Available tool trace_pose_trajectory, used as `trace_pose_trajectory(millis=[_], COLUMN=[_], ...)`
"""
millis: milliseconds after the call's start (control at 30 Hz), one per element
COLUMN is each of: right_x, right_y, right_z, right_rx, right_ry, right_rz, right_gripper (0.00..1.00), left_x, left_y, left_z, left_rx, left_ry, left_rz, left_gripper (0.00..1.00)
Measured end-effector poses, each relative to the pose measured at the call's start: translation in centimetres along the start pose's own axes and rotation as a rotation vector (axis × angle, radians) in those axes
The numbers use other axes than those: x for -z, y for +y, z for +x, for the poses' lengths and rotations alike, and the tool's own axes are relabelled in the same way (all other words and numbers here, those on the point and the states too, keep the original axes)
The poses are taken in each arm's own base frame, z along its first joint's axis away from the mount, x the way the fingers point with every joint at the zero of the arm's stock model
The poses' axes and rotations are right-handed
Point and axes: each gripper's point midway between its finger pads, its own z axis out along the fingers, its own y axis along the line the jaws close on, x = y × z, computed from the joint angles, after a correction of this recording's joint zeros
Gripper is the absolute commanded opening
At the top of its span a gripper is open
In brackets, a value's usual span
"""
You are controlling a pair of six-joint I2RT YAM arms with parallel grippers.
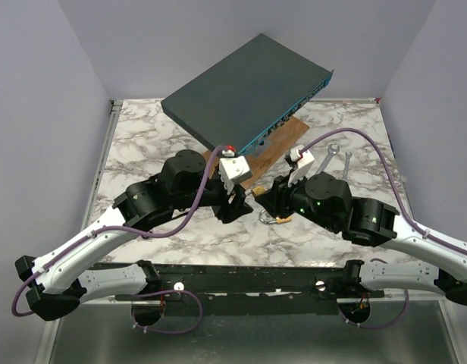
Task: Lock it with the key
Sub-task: Lock the lock.
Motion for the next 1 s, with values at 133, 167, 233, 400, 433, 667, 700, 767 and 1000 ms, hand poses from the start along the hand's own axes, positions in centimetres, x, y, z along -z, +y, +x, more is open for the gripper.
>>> trace_pose_trajectory(millis=[133,167,233,400,433,667,700,767,1000], right_x=[0.3,0.4,0.4,0.4,0.4,0.7,0.7,0.8,1.1], right_y=[0.2,0.2,0.2,0.3,0.3,0.7,0.7,0.8,1.1], right_z=[-0.5,-0.6,-0.6,-0.5,-0.5,-1.1,-1.2,-1.4,-2.2], right_rx=[-0.004,-0.005,-0.005,-0.005,-0.005,-0.010,-0.010,-0.012,-0.019], right_ry=[-0.010,-0.011,-0.010,-0.008,-0.007,-0.020,-0.021,-0.025,-0.041], right_rz=[-0.008,-0.009,-0.013,-0.018,-0.019,-0.029,-0.031,-0.035,-0.044], right_gripper=[0.16,0.16,0.16,0.15,0.15,0.15,0.15,0.14,0.13], left_x=[-0.1,-0.1,-0.1,0.0,0.0,0.3,0.4,0.6,2.1], left_y=[-0.7,-0.8,-0.9,-0.9,-1.0,-1.3,-1.3,-1.3,-0.1], left_z=[0.1,0.1,0.3,0.6,0.6,-0.1,-0.2,-0.3,0.1], left_rx=[-0.015,-0.018,-0.020,-0.005,0.000,0.046,0.050,0.054,0.029], left_ry=[0.005,0.004,0.003,-0.024,-0.029,-0.085,-0.088,-0.093,-0.082], left_rz=[0.009,0.010,0.008,0.003,0.003,0.003,0.003,-0.001,-0.084], left_gripper=[0.51,0.49,0.45,0.36,0.34,0.32,0.33,0.36,0.59])
